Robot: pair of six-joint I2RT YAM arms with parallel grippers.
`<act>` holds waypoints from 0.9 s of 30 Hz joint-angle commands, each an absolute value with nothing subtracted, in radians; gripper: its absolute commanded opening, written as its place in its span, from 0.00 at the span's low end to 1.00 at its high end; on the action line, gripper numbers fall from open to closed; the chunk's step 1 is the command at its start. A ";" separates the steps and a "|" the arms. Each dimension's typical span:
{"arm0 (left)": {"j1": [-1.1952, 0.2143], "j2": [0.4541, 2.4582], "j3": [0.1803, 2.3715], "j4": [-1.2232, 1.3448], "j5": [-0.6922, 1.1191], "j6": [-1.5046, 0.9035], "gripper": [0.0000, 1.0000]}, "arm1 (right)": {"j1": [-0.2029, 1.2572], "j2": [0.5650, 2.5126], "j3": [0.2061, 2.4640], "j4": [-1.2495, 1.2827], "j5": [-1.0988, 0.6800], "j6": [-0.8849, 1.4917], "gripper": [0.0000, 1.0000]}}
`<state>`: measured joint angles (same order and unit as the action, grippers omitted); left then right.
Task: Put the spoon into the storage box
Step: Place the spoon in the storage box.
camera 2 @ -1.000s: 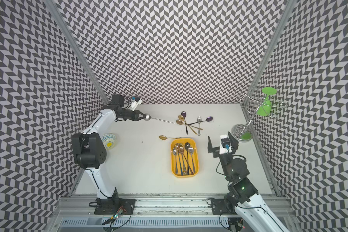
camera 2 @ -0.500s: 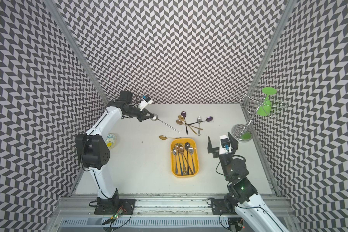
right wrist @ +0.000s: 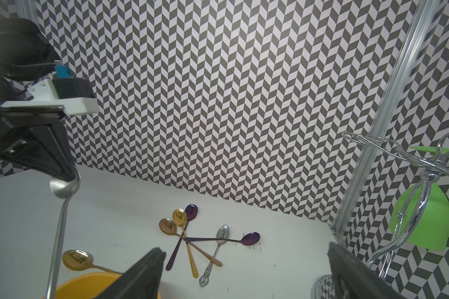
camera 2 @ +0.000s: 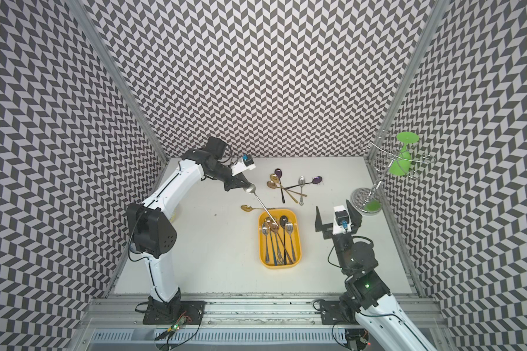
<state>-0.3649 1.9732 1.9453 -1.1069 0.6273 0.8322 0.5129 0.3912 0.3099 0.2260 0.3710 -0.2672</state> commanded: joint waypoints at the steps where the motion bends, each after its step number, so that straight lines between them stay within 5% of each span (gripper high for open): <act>1: -0.404 1.967 1.926 -1.167 0.592 0.900 0.09 | 0.512 0.377 0.302 0.287 0.370 -0.273 1.00; 17: -0.678 1.891 1.742 -1.013 0.342 0.915 0.11 | 0.512 0.360 0.298 0.280 0.349 -0.272 1.00; 27: -0.752 1.883 1.748 -0.980 0.263 0.914 0.28 | 0.511 0.364 0.298 0.279 0.387 -0.277 1.00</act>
